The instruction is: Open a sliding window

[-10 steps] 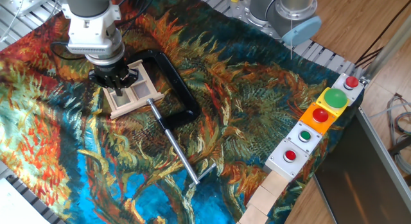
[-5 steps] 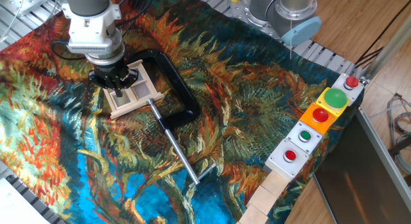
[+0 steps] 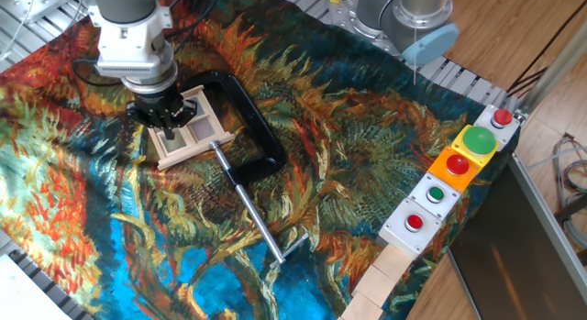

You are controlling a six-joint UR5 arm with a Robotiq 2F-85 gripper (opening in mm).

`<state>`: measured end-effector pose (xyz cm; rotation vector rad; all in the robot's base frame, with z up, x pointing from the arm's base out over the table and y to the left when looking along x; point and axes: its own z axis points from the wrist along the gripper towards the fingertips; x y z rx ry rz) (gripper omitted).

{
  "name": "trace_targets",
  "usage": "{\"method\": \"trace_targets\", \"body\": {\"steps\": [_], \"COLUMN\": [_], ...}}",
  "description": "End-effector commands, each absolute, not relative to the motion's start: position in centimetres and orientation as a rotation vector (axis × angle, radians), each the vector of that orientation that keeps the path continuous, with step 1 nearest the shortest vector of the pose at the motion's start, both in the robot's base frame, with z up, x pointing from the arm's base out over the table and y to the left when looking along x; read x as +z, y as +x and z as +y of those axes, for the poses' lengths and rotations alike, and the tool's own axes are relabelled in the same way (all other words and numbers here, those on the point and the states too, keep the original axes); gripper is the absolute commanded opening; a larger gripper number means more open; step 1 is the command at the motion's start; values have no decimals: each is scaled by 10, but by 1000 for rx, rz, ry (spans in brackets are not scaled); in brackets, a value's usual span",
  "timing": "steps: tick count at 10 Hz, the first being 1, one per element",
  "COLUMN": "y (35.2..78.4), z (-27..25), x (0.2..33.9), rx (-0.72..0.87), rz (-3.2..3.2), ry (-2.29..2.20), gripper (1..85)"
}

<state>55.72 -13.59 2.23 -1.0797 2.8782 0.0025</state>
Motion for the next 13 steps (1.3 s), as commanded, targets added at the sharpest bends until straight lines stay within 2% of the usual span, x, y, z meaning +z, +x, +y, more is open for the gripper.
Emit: {"method": "trace_targets", "body": {"steps": [1,13], "y": [560,561], "z": [-131,-138], "x": [22,16], "rx": [36,28], "rz": [2863,2852], "ry": [-1066,-1100], "gripper": [13,13]}}
